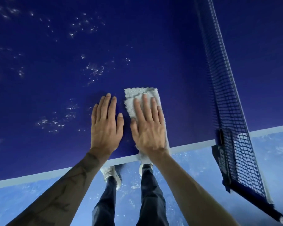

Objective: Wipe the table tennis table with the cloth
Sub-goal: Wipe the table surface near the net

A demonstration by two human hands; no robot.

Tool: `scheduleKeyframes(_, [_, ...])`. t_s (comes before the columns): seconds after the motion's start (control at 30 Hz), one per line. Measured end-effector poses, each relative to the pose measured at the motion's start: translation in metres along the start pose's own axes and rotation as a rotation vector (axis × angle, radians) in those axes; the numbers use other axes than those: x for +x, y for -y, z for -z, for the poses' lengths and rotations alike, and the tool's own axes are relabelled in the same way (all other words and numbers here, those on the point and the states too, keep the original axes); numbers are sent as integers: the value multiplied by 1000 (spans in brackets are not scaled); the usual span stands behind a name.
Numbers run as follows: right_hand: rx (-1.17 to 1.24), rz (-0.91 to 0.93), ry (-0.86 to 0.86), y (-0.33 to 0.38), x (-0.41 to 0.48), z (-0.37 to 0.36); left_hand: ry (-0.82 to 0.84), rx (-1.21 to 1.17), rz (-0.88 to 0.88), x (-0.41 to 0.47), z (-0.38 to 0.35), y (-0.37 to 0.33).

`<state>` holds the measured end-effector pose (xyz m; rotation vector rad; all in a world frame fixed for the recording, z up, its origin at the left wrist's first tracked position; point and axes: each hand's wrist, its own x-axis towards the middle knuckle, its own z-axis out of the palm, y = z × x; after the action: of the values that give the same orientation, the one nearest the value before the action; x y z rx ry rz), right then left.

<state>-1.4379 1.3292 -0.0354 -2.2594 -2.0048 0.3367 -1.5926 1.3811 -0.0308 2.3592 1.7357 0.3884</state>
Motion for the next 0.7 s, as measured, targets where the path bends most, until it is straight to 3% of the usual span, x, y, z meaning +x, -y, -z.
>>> scheduleKeyframes(0.1, [-20,-38,25,-17,-13,7,-7,14,14,5,18,37])
scheduleKeyframes(0.27, [-33,-393,-46,9,8,12,-12,75,22,18,36,115])
scheduleKeyframes(0.4, [18,-170,-8,93,22,-9,-23,94,3,23,35,149])
scheduleKeyframes(0.5, [19,26,20,105,5,-17,-8,88,2,23,32,155])
scheduleKeyframes(0.57, [6,0,28,82,-6,-11,-16,78,12,24,33,155])
scheduleKeyframes(0.7, [-22,-302,6,42,7,3,-40,66,13,23,33,155])
